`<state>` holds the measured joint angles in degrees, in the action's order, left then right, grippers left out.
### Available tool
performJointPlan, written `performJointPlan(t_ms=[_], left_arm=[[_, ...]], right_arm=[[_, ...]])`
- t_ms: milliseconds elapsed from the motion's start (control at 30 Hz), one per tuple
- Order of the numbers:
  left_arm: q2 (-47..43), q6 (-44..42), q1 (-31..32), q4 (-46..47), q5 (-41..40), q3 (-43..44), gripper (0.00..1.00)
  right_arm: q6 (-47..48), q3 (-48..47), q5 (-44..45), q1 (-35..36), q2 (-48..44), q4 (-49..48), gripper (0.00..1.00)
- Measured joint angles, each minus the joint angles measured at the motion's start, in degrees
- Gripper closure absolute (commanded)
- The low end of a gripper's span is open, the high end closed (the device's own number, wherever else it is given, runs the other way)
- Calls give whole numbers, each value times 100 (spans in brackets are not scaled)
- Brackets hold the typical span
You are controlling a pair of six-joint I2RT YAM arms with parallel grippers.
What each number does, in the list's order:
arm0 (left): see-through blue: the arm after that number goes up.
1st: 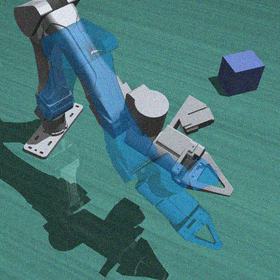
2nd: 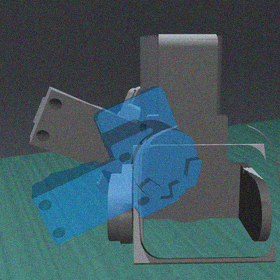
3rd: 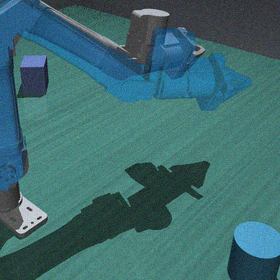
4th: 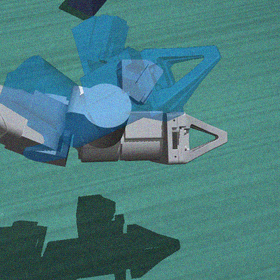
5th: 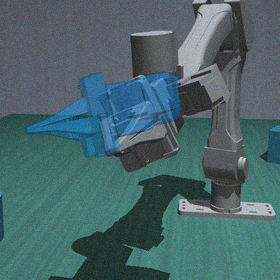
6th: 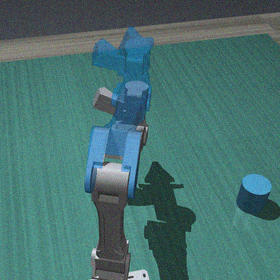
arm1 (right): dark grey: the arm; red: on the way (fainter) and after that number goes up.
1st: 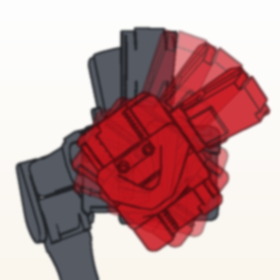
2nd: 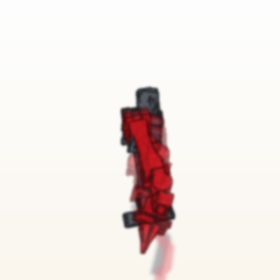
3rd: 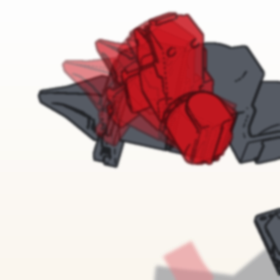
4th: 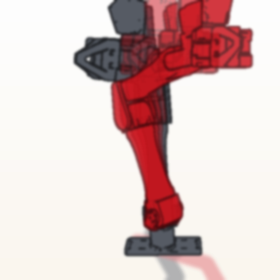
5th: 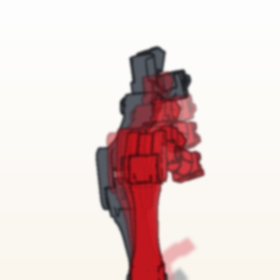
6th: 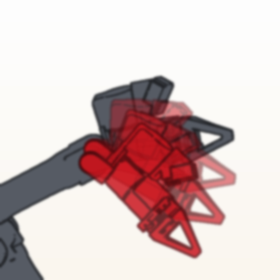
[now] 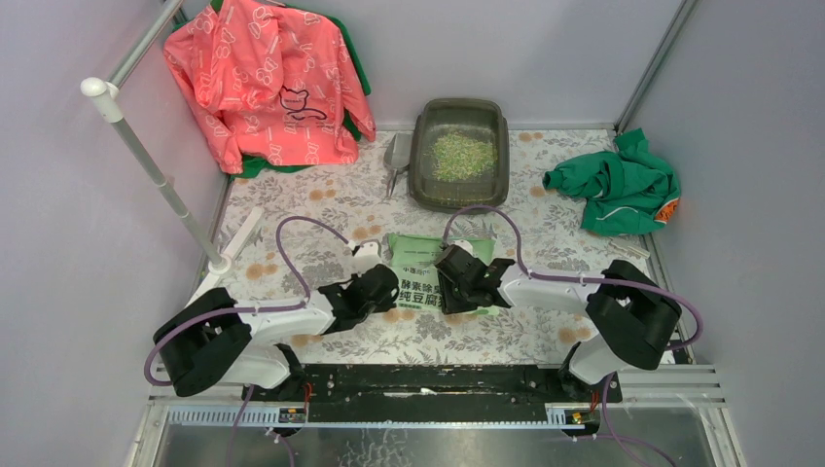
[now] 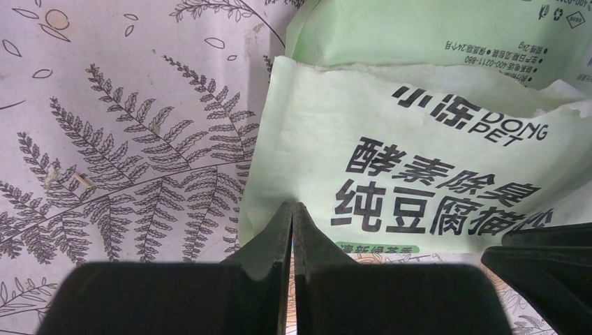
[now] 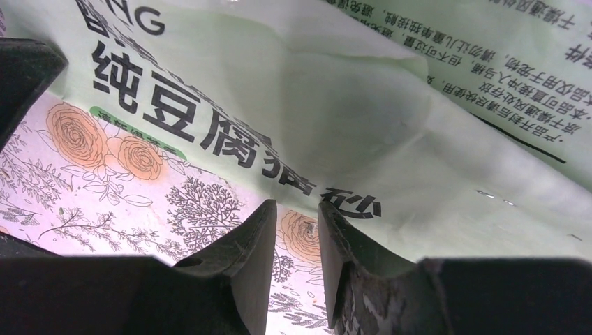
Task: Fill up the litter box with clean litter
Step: Close the cat litter bag at the center of the board.
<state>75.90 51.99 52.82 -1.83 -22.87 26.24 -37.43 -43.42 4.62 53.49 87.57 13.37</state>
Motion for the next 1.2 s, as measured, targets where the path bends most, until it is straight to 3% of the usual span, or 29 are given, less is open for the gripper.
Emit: performJointPlan(t_ms=[233,500,633,900,1033,1200], left_arm=[[61,-59,317,-264,162,372,92],[1110,-179,815,-2,433,1462,92],[1611,-153,844,319,533,1421,92],[1266,94,564,1248,839,651,92],[761,197,299,1357,881,125,66],[330,229,125,1241,876,-129,52]], right_arm=[[28,-354,-105,-46,286,319,64],[28,-389,-136,-63,317,358,64],[26,-363,-155,-70,291,330,64],[28,-284,-232,-118,240,240,64],[28,-247,-275,-146,219,192,64],[28,-225,-313,-166,203,155,64]])
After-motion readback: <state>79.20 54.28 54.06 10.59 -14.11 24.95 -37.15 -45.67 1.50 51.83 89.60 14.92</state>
